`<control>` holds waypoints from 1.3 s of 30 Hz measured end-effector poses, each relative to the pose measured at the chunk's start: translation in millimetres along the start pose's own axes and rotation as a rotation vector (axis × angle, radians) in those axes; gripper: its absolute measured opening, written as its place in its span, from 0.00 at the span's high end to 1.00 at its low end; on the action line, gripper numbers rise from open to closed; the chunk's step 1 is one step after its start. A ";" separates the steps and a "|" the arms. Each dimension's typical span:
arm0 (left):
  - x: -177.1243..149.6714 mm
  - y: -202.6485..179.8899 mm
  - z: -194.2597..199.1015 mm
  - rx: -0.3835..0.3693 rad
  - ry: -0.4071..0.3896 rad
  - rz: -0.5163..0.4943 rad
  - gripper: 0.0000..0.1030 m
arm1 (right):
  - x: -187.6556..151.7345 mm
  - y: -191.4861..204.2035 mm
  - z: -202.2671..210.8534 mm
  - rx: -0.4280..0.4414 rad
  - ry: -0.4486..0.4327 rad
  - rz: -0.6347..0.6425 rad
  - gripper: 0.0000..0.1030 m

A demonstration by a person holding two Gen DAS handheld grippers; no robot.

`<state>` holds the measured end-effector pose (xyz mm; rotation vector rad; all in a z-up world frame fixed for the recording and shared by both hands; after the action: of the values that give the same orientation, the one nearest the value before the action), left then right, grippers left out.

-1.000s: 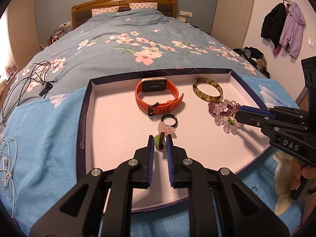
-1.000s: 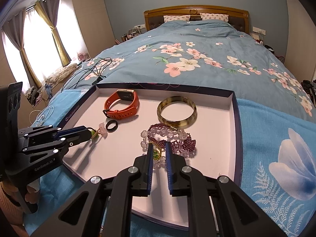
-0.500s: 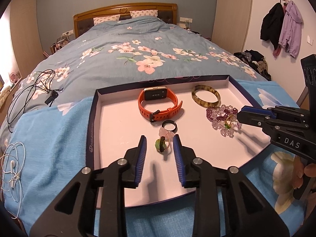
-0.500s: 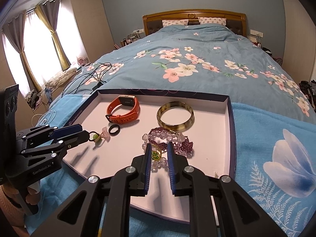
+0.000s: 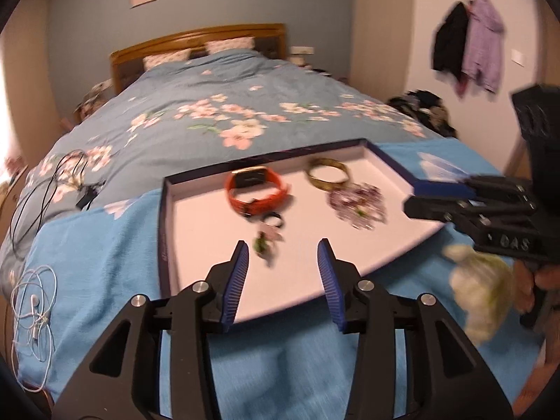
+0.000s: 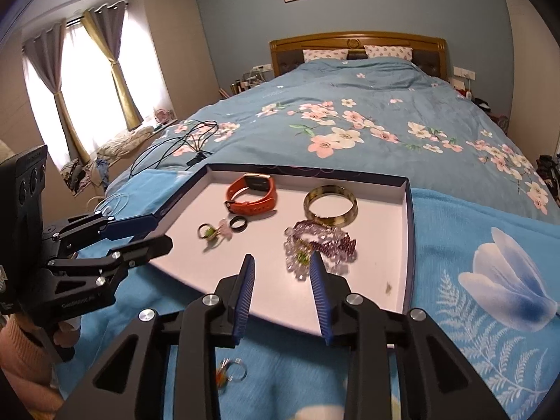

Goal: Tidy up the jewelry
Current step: 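Move the left tool toward the yellow charm keychain while the right tool approaches the silver ring, then close the left tool on the yellow charm keychain while the right tool grasps the silver ring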

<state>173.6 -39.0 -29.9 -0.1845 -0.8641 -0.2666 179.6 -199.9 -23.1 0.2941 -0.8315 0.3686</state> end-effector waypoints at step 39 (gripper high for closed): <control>-55.9 -37.2 -11.5 -0.182 0.203 -0.030 0.84 | -57.9 34.7 -6.3 0.075 0.156 0.097 0.68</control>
<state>136.0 -68.7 -78.3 -0.3082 -0.6411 -0.3860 133.2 -178.0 -67.4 0.2917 -0.6811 0.5078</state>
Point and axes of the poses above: each gripper's, at about its wrist camera, not at the fingertips, and z roughly against the way its jaws point, y to its left, x to its top, the point moved 1 cm from there along -z, roughly the way its jaws point, and after that the axes turned 4 degrees about z, right-handed, at the moved point
